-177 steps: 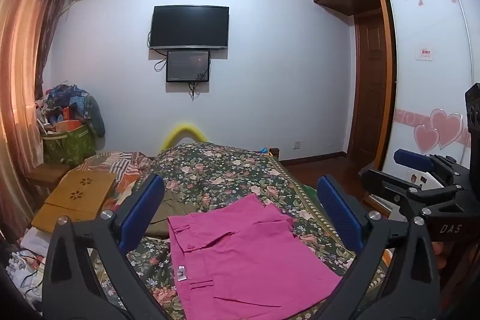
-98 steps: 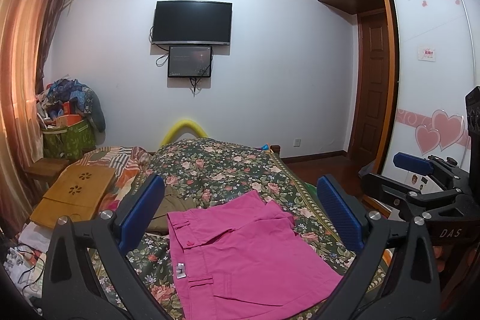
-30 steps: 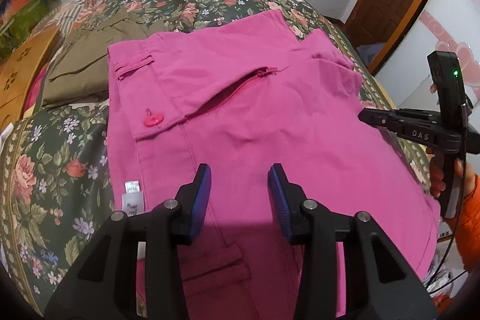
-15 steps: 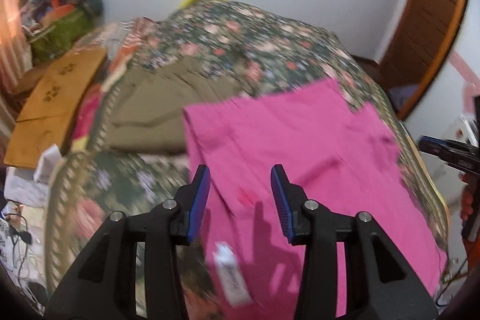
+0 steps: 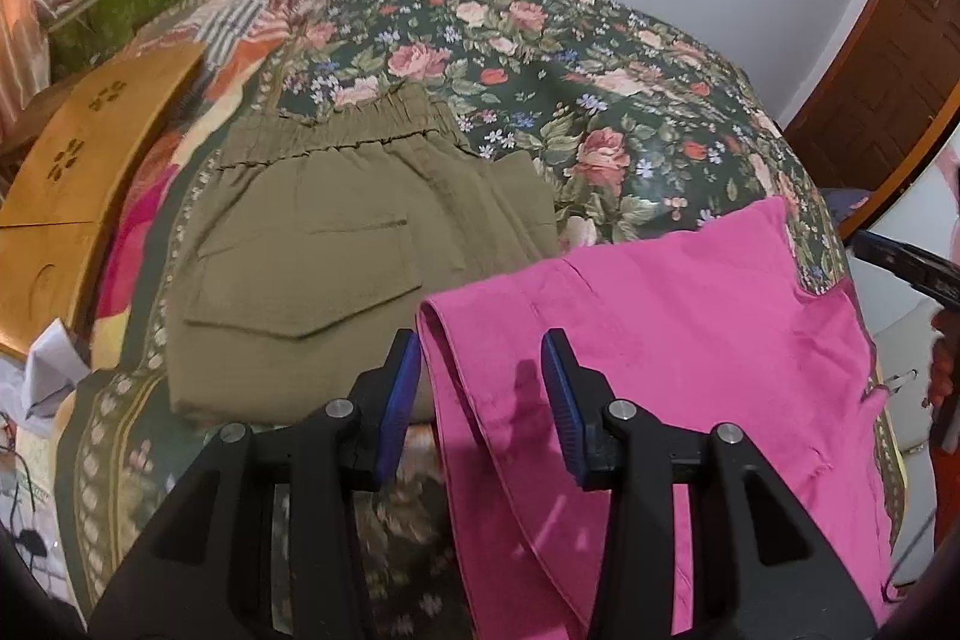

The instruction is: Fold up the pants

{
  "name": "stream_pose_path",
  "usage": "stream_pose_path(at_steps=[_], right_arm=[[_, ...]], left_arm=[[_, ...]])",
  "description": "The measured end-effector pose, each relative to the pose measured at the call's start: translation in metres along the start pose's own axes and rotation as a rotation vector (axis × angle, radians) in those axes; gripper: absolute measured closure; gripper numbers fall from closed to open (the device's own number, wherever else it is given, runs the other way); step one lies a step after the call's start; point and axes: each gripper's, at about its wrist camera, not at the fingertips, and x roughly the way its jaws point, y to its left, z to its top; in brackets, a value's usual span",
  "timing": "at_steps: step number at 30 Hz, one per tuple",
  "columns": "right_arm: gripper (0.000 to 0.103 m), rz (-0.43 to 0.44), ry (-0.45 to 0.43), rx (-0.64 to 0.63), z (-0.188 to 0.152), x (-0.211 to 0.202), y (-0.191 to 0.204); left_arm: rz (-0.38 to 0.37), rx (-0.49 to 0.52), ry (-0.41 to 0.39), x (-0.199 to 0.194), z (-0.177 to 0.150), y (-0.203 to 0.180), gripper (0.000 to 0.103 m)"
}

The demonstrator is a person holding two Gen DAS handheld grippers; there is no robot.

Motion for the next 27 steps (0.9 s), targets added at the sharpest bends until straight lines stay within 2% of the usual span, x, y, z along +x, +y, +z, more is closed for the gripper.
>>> stream_pose_path(at_steps=[8, 12, 14, 16, 18, 27], right_arm=[[0.068, 0.038, 0.126, -0.018, 0.027, 0.079, -0.005], [0.069, 0.095, 0.119, -0.01, 0.03, 0.092, -0.003], [0.097, 0.085, 0.111, -0.013, 0.031, 0.092, -0.002], [0.097, 0.119, 0.107, 0.002, 0.033, 0.089, -0.003], [0.097, 0.118, 0.069, 0.003, 0.035, 0.08, -0.002], [0.098, 0.131, -0.114, -0.024, 0.068, 0.02, 0.003]], left_arm=[[-0.037, 0.015, 0.046, 0.031, 0.009, 0.003, 0.061], [-0.002, 0.03, 0.029, 0.037, 0.012, 0.001, 0.075], [0.027, 0.052, 0.014, 0.037, 0.014, -0.002, 0.081], [0.043, 0.07, 0.004, 0.036, 0.017, -0.007, 0.094], [0.035, 0.084, -0.014, 0.03, 0.022, -0.013, 0.099], [0.013, 0.144, -0.19, -0.019, 0.057, -0.047, 0.1]])
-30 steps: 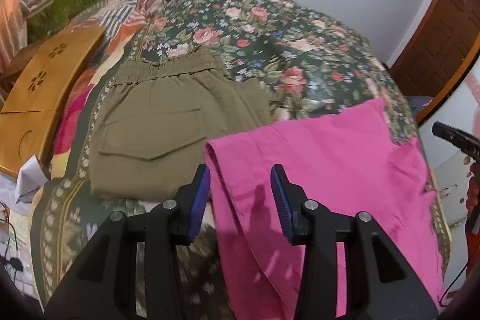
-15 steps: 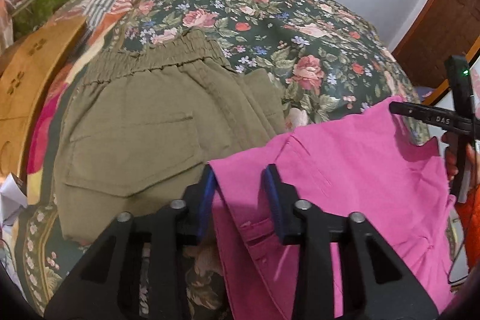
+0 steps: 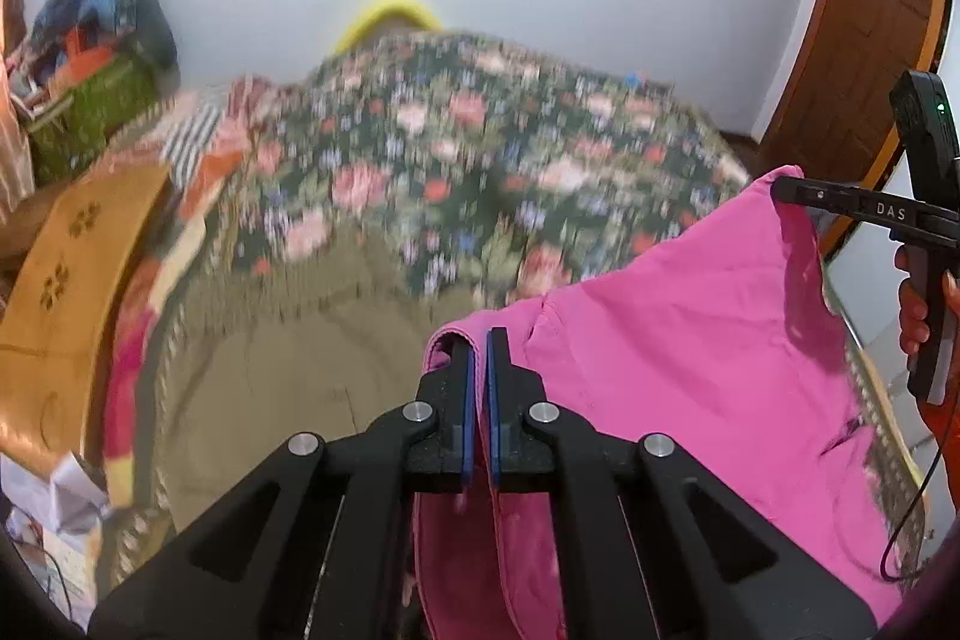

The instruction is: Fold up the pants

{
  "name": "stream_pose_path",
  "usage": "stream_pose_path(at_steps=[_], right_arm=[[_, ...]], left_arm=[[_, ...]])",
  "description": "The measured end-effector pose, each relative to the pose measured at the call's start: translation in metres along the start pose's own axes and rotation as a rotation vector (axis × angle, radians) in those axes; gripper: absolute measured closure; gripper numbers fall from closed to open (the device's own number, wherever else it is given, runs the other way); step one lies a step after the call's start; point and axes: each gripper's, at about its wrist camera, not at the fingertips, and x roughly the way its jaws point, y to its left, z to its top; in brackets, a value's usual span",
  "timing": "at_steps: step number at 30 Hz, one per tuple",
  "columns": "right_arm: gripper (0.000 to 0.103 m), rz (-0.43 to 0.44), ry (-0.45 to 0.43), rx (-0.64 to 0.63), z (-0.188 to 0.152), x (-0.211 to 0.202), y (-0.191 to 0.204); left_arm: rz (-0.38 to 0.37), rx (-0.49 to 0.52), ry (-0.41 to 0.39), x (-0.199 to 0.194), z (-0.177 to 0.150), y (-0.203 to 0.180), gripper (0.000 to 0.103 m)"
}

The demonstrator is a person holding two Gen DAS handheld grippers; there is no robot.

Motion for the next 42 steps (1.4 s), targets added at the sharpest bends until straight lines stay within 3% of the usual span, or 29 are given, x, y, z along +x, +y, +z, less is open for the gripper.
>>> stream_pose_path(at_steps=[4, 7, 9, 11, 12, 15, 18, 23, 30, 35, 37, 39, 40, 42], right_arm=[[0.098, -0.034, -0.091, -0.026, 0.024, -0.021, 0.005], [0.097, -0.075, -0.112, -0.046, 0.032, -0.024, 0.007], [0.085, -0.125, -0.092, -0.056, 0.03, -0.02, 0.006], [0.06, -0.159, -0.081, -0.054, 0.025, -0.02, 0.003], [0.057, -0.162, -0.077, -0.048, 0.02, -0.021, 0.001], [0.057, -0.156, -0.047, -0.035, -0.001, -0.03, -0.003], [0.057, -0.133, -0.011, -0.024, -0.025, -0.04, -0.003], [0.057, -0.1, 0.072, 0.019, -0.082, -0.046, 0.002], [0.057, -0.053, 0.196, 0.056, -0.147, -0.038, 0.017], [0.057, -0.184, 0.239, 0.043, -0.169, -0.03, 0.004], [0.058, -0.186, 0.23, 0.093, -0.17, -0.036, -0.011], [0.057, -0.312, 0.203, 0.074, -0.167, -0.046, -0.02], [0.057, -0.335, 0.193, 0.065, -0.165, -0.05, -0.023], [0.057, -0.302, 0.176, 0.084, -0.158, -0.06, -0.031]], left_arm=[[0.042, 0.0, -0.068, -0.011, 0.015, 0.003, 0.1], [0.085, -0.012, -0.047, -0.002, 0.017, 0.01, 0.1], [0.119, -0.008, 0.003, 0.011, 0.012, 0.013, 0.094], [0.158, 0.001, 0.064, 0.023, 0.003, 0.017, 0.081], [0.174, 0.007, 0.083, 0.026, -0.003, 0.018, 0.079], [0.167, 0.008, 0.113, 0.023, -0.019, 0.016, 0.076], [0.087, 0.001, 0.137, 0.008, -0.038, 0.003, 0.07], [0.001, 0.051, 0.154, -0.021, -0.071, -0.036, 0.048], [-0.066, 0.118, 0.221, -0.032, -0.117, -0.079, 0.044], [-0.073, 0.089, 0.245, -0.035, -0.138, -0.075, 0.041], [-0.071, 0.079, 0.244, -0.041, -0.139, -0.068, 0.041], [-0.06, 0.076, 0.247, -0.045, -0.137, -0.059, 0.041], [-0.048, 0.076, 0.246, -0.047, -0.136, -0.056, 0.041], [-0.026, 0.072, 0.222, -0.052, -0.129, -0.046, 0.041]])
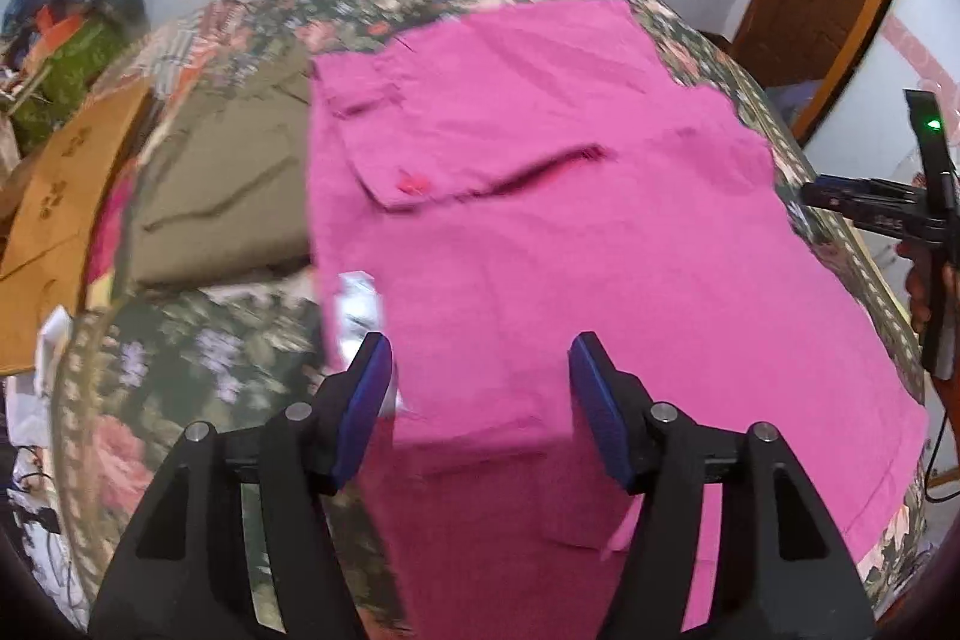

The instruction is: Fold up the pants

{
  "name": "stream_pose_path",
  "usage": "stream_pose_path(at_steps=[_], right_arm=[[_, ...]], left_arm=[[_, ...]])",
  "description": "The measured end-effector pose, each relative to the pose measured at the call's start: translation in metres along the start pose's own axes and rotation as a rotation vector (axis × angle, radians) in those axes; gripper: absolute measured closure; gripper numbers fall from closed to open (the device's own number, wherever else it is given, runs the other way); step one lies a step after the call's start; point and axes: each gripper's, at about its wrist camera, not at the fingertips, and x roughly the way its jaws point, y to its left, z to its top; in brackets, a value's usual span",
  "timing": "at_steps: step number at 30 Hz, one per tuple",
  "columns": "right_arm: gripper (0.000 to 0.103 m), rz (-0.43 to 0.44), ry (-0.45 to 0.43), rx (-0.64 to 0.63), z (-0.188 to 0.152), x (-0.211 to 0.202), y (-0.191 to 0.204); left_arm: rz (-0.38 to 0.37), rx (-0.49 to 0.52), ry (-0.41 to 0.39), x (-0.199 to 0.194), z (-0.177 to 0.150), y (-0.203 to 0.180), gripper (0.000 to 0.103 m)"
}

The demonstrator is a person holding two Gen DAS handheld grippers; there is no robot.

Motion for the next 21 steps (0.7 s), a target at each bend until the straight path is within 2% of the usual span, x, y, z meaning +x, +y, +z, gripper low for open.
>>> stream_pose_path(at_steps=[5, 8, 10, 13, 16, 21], right_arm=[[0.057, 0.02, -0.066, -0.032, 0.025, -0.015, 0.003], [0.057, 0.085, -0.078, -0.035, 0.054, -0.011, 0.008], [0.056, 0.118, -0.092, -0.045, 0.07, -0.004, 0.018], [0.051, 0.145, -0.103, -0.063, 0.094, 0.011, 0.029], [0.051, 0.175, -0.089, -0.057, 0.119, 0.032, 0.033], [0.051, 0.199, -0.072, -0.061, 0.153, 0.065, 0.037]], left_arm=[[0.039, -0.062, -0.075, -0.004, 0.035, 0.032, 0.041], [0.064, -0.088, -0.111, 0.005, 0.065, 0.052, 0.041], [0.046, -0.116, -0.124, 0.017, 0.086, 0.067, 0.041], [0.055, -0.124, -0.121, 0.041, 0.112, 0.084, 0.041], [0.058, -0.126, -0.1, 0.069, 0.132, 0.098, 0.041], [0.02, -0.151, -0.038, 0.106, 0.148, 0.115, 0.041]])
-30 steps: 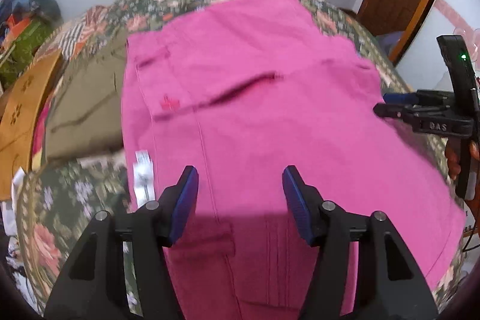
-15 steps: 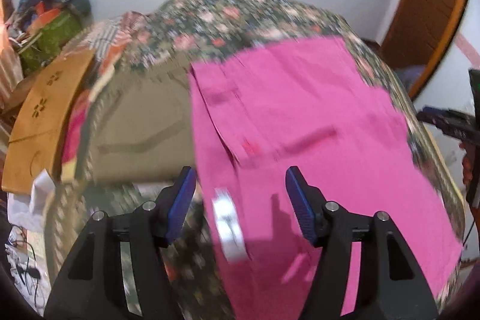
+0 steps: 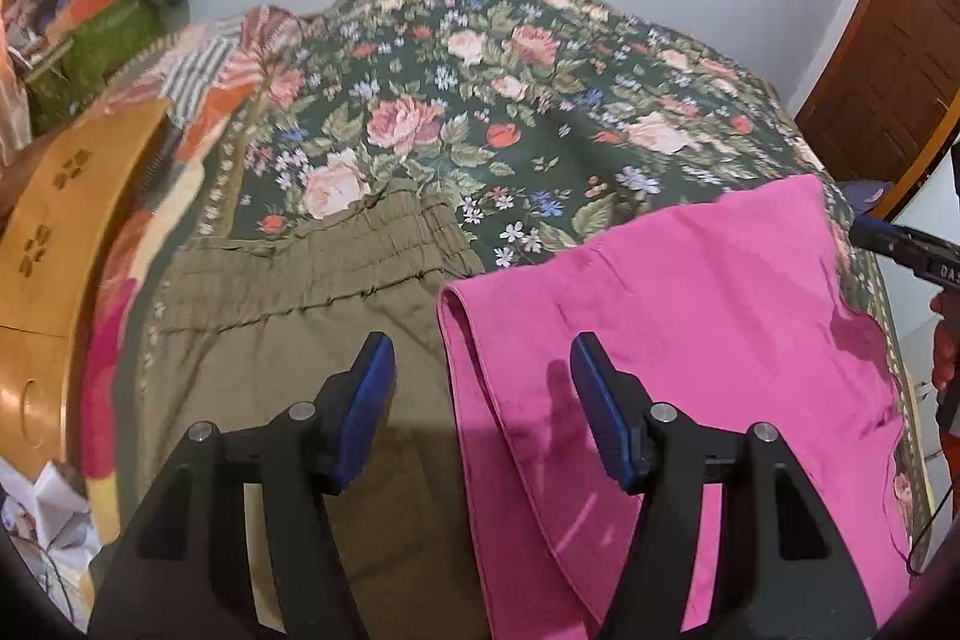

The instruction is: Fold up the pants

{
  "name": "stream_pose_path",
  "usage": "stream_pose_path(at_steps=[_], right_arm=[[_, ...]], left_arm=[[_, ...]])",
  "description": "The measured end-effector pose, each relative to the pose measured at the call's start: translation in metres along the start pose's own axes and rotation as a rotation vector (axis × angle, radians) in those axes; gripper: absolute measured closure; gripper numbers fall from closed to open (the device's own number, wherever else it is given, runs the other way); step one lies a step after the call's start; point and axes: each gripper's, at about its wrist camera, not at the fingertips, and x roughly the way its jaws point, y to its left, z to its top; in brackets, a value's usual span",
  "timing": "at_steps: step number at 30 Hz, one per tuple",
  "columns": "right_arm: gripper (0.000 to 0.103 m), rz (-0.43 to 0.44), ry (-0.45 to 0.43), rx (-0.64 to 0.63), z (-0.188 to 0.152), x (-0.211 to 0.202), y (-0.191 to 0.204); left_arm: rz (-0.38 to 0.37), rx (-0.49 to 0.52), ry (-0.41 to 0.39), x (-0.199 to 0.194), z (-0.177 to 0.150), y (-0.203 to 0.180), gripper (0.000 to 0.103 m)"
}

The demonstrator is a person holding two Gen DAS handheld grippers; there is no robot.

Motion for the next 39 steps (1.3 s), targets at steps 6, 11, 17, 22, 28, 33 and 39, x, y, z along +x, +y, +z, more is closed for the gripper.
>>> stream_pose_path(at_steps=[6, 11, 17, 22, 28, 33, 39], right_arm=[[0.051, 0.024, 0.016, -0.055, 0.023, 0.032, 0.001], [0.052, 0.044, 0.017, -0.055, 0.023, 0.046, 0.004], [0.094, 0.075, 0.005, -0.06, 0.024, 0.045, 0.007], [0.095, 0.07, -0.013, -0.037, 0.025, 0.037, 0.006], [0.096, 0.092, -0.073, -0.036, 0.025, -0.004, 0.017], [0.096, 0.098, -0.128, -0.048, 0.023, -0.049, 0.032], [0.096, 0.113, -0.186, -0.036, 0.013, -0.103, 0.043]], left_arm=[[-0.042, -0.007, 0.028, 0.024, 0.008, 0.006, 0.045], [-0.035, 0.002, 0.034, 0.033, 0.012, 0.004, 0.05], [-0.02, -0.002, 0.03, 0.037, 0.014, 0.001, 0.078], [-0.005, 0.013, 0.0, 0.025, 0.015, -0.005, 0.089], [-0.04, 0.005, -0.059, -0.018, 0.02, -0.012, 0.091], [-0.053, 0.038, -0.127, -0.071, 0.018, -0.031, 0.091], [-0.058, 0.082, -0.203, -0.135, 0.005, -0.049, 0.091]])
